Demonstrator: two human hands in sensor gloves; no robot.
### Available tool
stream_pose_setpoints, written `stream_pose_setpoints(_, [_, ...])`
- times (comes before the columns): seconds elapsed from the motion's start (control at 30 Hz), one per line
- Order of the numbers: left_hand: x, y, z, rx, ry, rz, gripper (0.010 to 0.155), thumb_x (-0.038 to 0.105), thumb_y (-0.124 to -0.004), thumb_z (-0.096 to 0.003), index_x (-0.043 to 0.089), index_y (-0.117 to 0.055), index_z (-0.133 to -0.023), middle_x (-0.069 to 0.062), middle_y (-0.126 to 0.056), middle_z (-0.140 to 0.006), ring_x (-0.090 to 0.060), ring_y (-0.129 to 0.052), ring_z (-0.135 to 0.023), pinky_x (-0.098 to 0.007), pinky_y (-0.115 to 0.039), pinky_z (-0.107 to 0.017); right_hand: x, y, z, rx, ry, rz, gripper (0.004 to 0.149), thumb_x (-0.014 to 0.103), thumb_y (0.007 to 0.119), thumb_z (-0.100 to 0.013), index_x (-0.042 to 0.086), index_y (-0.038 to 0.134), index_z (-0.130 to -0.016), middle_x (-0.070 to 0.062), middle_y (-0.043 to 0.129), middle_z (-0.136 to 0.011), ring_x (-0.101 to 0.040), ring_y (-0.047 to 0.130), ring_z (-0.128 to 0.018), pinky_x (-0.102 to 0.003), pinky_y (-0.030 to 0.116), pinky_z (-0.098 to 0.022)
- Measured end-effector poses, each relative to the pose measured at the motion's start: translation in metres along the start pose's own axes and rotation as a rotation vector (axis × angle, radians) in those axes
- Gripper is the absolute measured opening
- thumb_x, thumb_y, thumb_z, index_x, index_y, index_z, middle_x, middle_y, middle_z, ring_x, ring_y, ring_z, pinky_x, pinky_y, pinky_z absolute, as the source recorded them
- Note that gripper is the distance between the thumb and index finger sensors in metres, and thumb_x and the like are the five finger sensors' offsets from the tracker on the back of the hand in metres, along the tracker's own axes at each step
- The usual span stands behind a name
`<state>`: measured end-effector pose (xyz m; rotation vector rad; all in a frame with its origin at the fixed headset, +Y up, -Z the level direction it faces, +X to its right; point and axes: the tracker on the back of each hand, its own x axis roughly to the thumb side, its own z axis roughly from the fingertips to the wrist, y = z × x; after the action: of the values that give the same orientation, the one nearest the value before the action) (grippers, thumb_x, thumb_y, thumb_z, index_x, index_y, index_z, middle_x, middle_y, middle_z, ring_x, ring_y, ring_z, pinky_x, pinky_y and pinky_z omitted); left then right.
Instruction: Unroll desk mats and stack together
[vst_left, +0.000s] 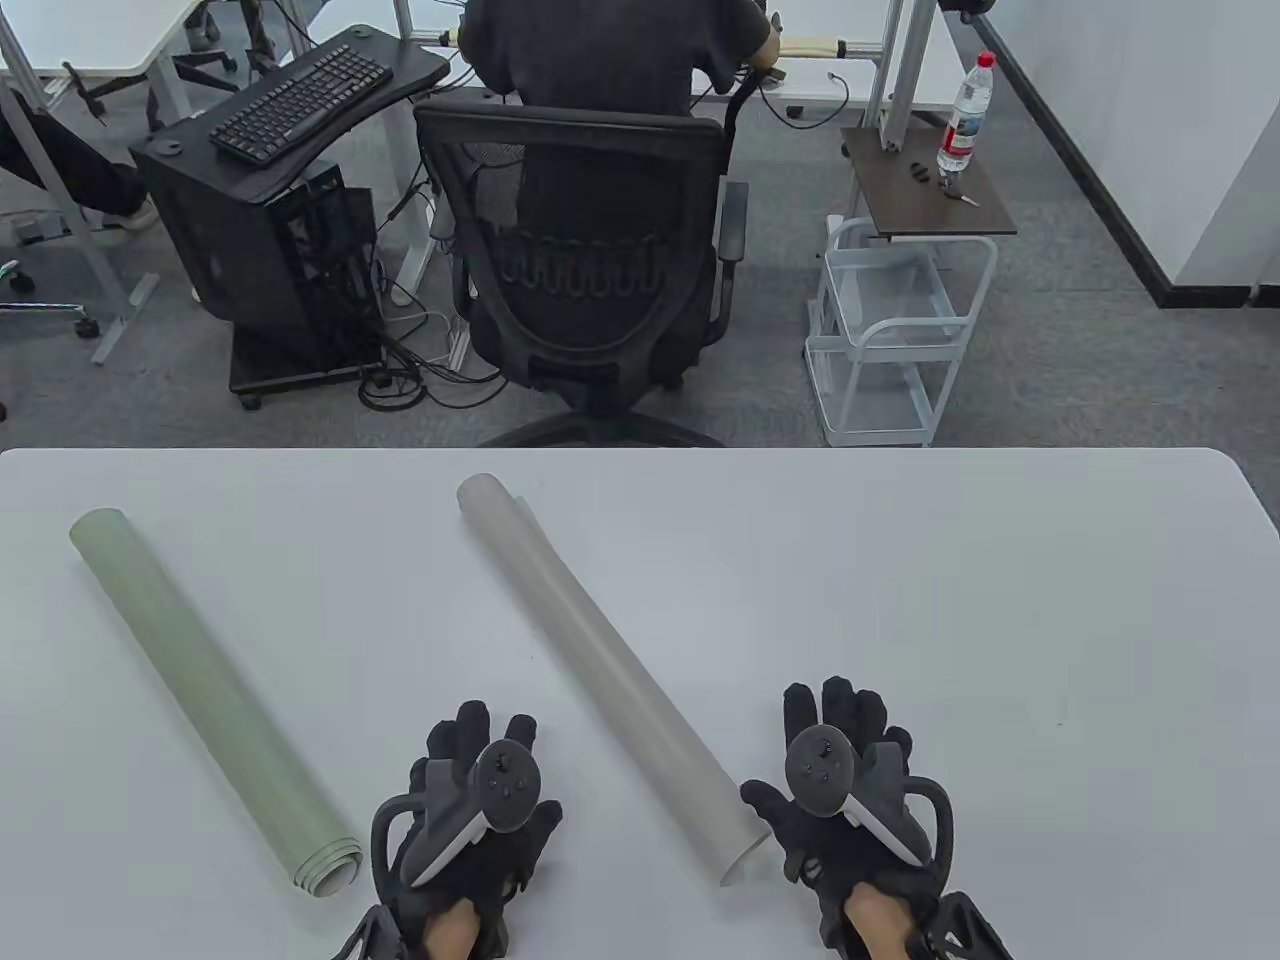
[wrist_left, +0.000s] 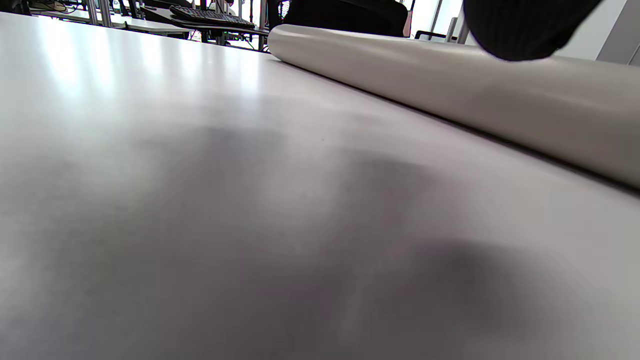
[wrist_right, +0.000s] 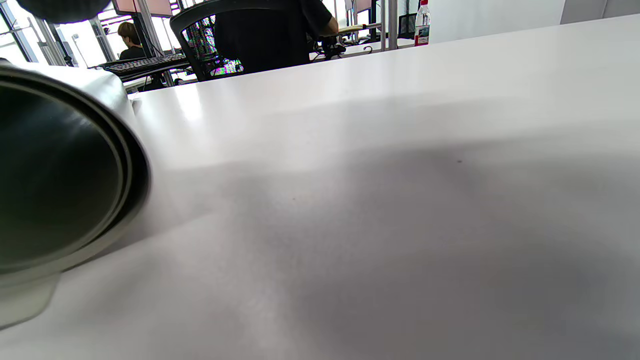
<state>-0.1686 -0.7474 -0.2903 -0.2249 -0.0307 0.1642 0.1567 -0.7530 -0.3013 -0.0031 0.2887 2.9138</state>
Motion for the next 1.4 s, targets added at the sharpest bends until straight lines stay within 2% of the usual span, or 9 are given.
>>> stream_pose_setpoints(0.53, [-0.001, -0.004, -0.005, -0.014, 0.005, -0.001, 0.081, 0.058, -0.072, -0.0385, 0.033, -0.030, -0.103, -0.016, -0.009, -0.114, -0.052, -0.023, -0.103, -0.067, -0.033, -0.072, -0.003, -0.002, 0.002, 0.022, 0.009, -0.015, 0.092, 0.066, 0.059, -0.043, 0.030, -0.005, -0.099, -0.010, -0.014, -0.106, -0.044, -0.009, -0.097, -0.067, 0.010, -0.068])
stream_pose_setpoints(0.9, [-0.004, 0.000, -0.001, 0.004, -0.005, 0.050, 0.081, 0.058, -0.072, -0.0385, 0.032, -0.030, -0.103, -0.017, -0.008, -0.113, -0.052, -0.023, -0.103, -0.067, -0.034, -0.072, 0.002, 0.010, -0.004, 0.104, 0.001, -0.017, 0.092, 0.067, 0.057, -0.043, 0.029, -0.005, -0.099, -0.011, -0.013, -0.106, -0.045, -0.008, -0.097, -0.067, 0.011, -0.068])
stream_pose_setpoints(1.17, [-0.002, -0.001, 0.002, 0.003, -0.026, 0.091, 0.081, 0.059, -0.072, -0.0385, 0.032, -0.029, -0.103, -0.017, -0.008, -0.113, -0.052, -0.023, -0.103, -0.067, -0.034, -0.072, 0.008, -0.011, -0.001, 0.112, -0.055, -0.166, 0.092, 0.067, 0.057, -0.043, 0.029, -0.005, -0.099, -0.011, -0.012, -0.107, -0.046, -0.007, -0.098, -0.067, 0.011, -0.068])
stream_pose_setpoints(1.4, [-0.005, -0.001, 0.002, 0.003, -0.036, 0.104, 0.081, 0.058, -0.072, -0.0384, 0.032, -0.030, -0.103, -0.017, -0.008, -0.113, -0.052, -0.023, -0.103, -0.067, -0.034, -0.072, 0.032, -0.021, -0.013, 0.179, -0.087, -0.166, 0.092, 0.067, 0.057, -0.043, 0.028, -0.005, -0.099, -0.011, -0.012, -0.107, -0.046, -0.006, -0.098, -0.067, 0.011, -0.068])
